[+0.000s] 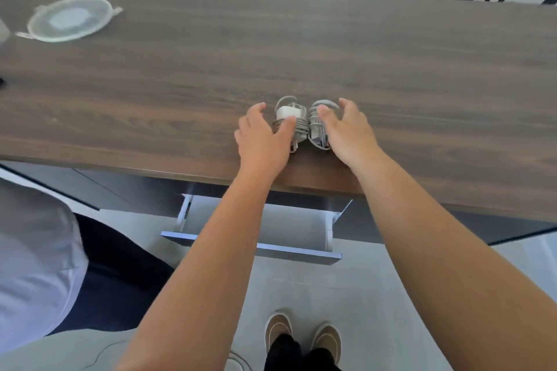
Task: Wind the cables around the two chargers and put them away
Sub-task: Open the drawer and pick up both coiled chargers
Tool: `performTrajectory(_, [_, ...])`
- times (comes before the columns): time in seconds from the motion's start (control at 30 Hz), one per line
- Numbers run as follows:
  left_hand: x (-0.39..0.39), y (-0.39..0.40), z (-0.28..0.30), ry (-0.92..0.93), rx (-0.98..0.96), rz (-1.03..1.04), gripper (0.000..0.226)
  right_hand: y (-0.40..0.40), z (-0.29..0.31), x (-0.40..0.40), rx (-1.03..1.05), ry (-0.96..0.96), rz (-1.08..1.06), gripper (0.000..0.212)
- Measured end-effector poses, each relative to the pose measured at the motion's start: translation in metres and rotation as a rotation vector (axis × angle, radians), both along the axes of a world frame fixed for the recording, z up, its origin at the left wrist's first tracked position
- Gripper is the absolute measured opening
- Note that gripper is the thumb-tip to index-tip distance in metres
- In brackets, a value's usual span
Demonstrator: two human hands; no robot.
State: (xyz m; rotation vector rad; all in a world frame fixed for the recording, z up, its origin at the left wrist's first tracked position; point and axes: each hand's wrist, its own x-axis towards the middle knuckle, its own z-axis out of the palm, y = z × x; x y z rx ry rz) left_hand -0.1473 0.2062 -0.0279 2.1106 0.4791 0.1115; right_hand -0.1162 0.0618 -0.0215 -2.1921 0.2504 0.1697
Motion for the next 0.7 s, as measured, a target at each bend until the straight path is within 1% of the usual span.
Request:
performTrajectory(0.07, [0.005,-0.006,-0.001,0.034,-0.04,-0.059,0.075,0.005,0.005,-0.001,-0.048,0.022,0.03,0.061])
performTrajectory(0.13, [0.009,-0.011,-0.003,0.028,-0.022,-0.11,0.078,0.008,0.007,0.0,-0.106,0.046,0.046,0.057])
performTrajectory(0.23, [0.017,-0.008,-0.004,0.038,0.011,-0.149,0.066,0.01,0.004,0.001,-0.131,0.05,0.052,0.053])
performTrajectory(0.33, [0.018,-0.004,-0.002,0.042,0.01,-0.192,0.055,0.01,0.0,-0.004,-0.079,0.029,0.046,0.049])
performTrajectory(0.4, [0.013,-0.002,0.002,0.046,-0.066,-0.197,0.05,0.009,-0.005,-0.01,-0.01,-0.008,0.038,0.045])
performTrajectory(0.53, [-0.008,-0.001,0.014,0.049,-0.3,-0.175,0.043,0.006,-0.005,-0.026,0.207,-0.084,-0.035,0.034])
performTrajectory(0.63, [-0.047,0.008,0.026,-0.006,-0.482,-0.181,0.044,0.009,0.004,-0.061,0.353,-0.164,-0.013,0.035])
performTrajectory(0.7, [-0.082,0.017,0.033,-0.047,-0.545,-0.174,0.038,0.012,0.008,-0.092,0.425,-0.208,0.033,0.035])
